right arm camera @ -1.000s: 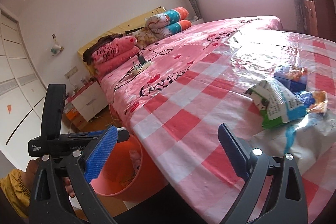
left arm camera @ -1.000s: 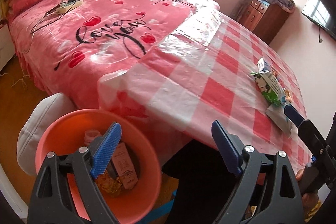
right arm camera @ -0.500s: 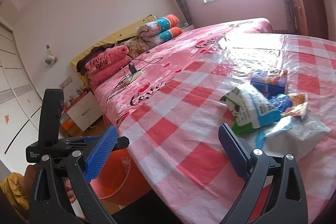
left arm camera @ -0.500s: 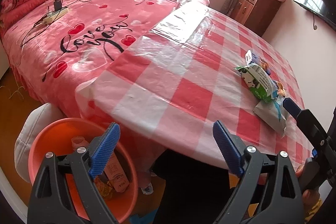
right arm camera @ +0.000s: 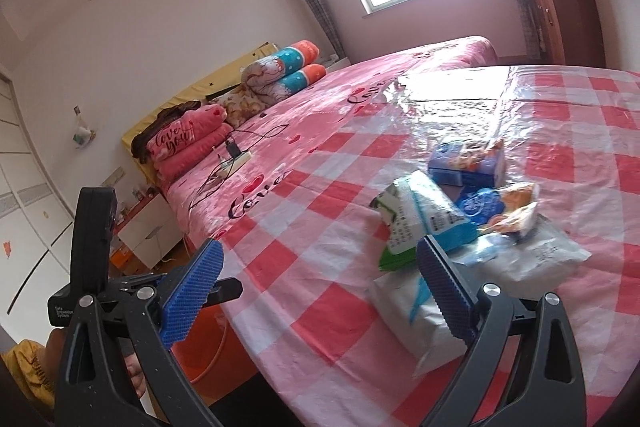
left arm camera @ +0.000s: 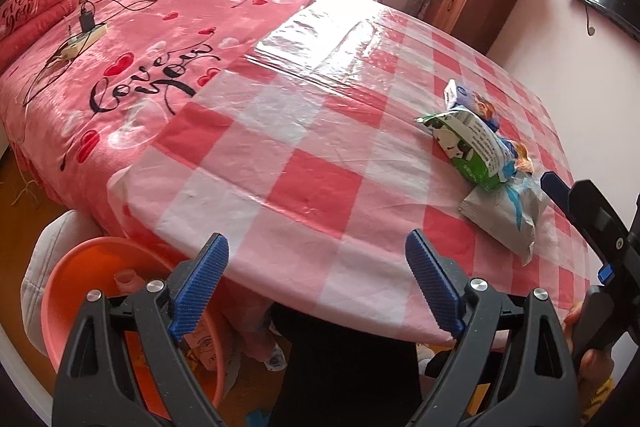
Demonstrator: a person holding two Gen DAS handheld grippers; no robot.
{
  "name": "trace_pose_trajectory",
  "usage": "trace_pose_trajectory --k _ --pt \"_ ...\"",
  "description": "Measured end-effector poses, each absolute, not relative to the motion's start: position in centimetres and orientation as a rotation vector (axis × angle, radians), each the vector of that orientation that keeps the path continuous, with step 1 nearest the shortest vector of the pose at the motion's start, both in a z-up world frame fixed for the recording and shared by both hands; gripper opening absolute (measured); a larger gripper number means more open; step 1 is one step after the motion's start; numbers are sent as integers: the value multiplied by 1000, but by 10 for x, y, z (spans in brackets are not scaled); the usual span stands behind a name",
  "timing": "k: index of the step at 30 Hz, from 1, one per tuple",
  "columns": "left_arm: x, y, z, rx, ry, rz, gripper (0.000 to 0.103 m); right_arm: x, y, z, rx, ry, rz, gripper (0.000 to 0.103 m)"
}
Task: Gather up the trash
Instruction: 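Move both open tools back to the remaining bags on the sheet, then grasp the white blue-feather bag with the left tool and lift it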
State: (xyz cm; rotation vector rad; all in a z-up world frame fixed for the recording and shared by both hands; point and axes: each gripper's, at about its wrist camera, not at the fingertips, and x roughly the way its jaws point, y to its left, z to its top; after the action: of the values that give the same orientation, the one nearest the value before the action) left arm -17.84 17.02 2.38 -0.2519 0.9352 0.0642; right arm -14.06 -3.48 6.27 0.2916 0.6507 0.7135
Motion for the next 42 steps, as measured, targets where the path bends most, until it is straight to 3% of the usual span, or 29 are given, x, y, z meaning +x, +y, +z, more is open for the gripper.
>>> trace_pose_trajectory --k 24,42 --pt "-142 53 28 -57 958 -226 91 -92 -163 44 557 684 451 96" --pt "-95 -12 14 62 1022 -333 90 -72 -202 38 660 686 456 96"
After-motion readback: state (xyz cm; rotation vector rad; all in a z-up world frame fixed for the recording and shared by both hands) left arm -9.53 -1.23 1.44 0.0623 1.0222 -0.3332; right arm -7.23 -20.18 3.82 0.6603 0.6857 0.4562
